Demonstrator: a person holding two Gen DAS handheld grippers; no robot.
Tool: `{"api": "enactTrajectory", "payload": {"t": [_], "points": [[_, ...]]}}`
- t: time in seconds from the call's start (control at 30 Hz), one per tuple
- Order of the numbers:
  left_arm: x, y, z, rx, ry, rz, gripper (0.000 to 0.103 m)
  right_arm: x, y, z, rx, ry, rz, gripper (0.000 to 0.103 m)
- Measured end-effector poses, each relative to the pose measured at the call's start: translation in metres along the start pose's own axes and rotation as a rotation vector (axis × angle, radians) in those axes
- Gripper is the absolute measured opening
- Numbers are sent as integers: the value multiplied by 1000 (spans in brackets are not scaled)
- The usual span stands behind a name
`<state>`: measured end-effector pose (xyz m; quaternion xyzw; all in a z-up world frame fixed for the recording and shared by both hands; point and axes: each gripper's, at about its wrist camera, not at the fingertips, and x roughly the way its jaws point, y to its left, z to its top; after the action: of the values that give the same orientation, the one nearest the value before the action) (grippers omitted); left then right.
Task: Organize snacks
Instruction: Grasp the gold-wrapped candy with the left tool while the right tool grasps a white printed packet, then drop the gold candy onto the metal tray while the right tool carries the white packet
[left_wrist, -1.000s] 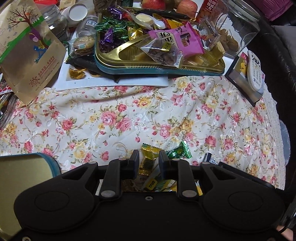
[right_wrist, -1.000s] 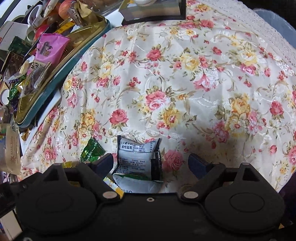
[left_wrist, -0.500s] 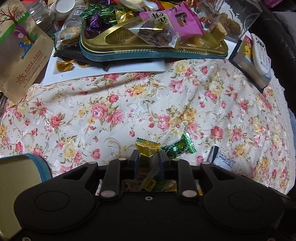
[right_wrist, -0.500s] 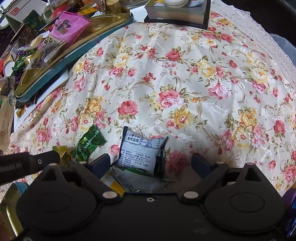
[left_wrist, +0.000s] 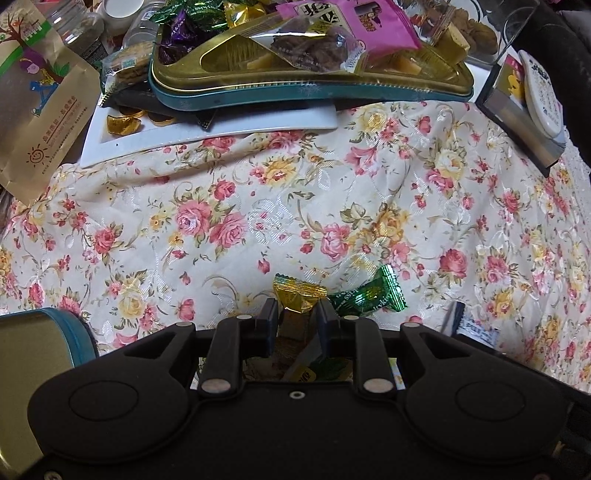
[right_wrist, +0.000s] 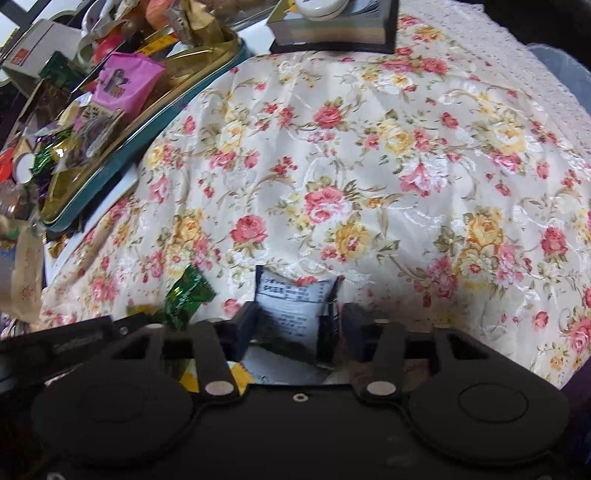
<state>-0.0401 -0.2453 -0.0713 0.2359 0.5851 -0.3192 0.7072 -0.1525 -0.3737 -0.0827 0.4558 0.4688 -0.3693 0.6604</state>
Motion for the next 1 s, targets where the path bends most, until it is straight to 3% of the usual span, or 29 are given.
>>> {"api": "enactTrajectory", "payload": {"t": [0.2,0.27,0.43,0.57,0.83,1.0], "points": [[6,-6,1,9,8,19,32,-12,-11,7,17,-24,-15,44],[8,-6,1,7,6,-5,26,-17,-14,9,15,-44,-15,34],[5,3,1,-41,-11,-65,22,-29,-23,14,55,-82,0,34],[-6,8,0,-44,-41,-58,22,-31,-34,17,153,-66,38,56],[-27,30,1,-108,-56,-103,22,-9,-28,14,216,5,12,62],[-27,33,4,-126,-53,-118,22,0,-13,11,158,-21,-29,68]]}}
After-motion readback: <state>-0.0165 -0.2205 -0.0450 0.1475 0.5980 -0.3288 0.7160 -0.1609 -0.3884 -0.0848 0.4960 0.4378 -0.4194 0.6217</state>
